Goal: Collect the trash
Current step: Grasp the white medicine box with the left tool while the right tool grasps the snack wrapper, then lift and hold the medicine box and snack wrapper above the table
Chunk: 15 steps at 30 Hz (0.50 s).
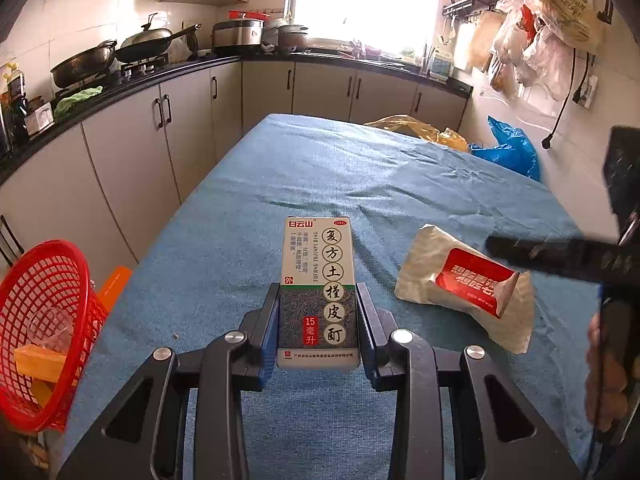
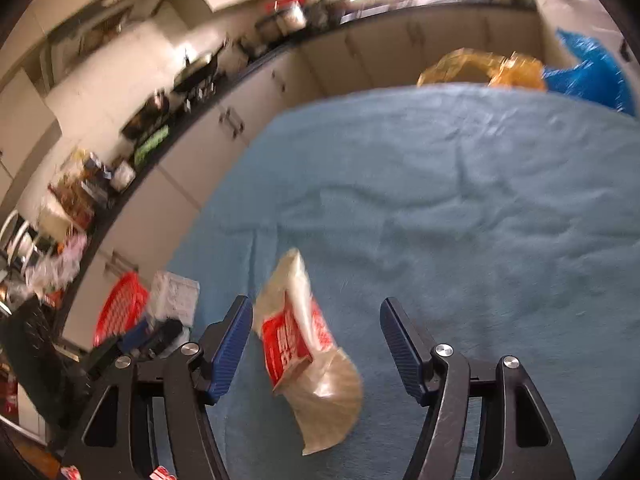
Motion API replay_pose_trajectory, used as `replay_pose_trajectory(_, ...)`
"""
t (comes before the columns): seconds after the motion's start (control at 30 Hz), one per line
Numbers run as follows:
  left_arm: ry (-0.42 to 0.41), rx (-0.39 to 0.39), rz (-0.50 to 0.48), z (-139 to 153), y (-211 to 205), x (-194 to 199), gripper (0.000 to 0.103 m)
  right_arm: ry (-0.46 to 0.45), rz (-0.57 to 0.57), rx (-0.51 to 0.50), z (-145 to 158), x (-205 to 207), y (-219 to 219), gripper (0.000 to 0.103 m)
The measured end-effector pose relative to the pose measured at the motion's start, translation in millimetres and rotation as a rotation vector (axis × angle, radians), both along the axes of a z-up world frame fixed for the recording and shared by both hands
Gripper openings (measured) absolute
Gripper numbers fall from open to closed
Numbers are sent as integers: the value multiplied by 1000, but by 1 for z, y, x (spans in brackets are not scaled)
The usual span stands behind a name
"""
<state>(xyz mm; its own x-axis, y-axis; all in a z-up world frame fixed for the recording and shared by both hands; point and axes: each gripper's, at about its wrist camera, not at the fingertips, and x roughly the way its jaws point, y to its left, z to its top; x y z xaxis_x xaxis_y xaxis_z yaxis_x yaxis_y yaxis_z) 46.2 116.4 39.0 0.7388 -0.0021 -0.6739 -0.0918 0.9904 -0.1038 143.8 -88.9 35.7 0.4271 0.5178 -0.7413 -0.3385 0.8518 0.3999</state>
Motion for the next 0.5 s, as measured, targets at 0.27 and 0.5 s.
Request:
replay_pose_trajectory(0.27,-6,3,-20,2,-6,-1,33,-72,10,-145,-8,-45,15,47)
replay_pose_trajectory(0.5,-20,34,-39,2,-16,-4,33,-288,-130,-154,15,-82,2,45)
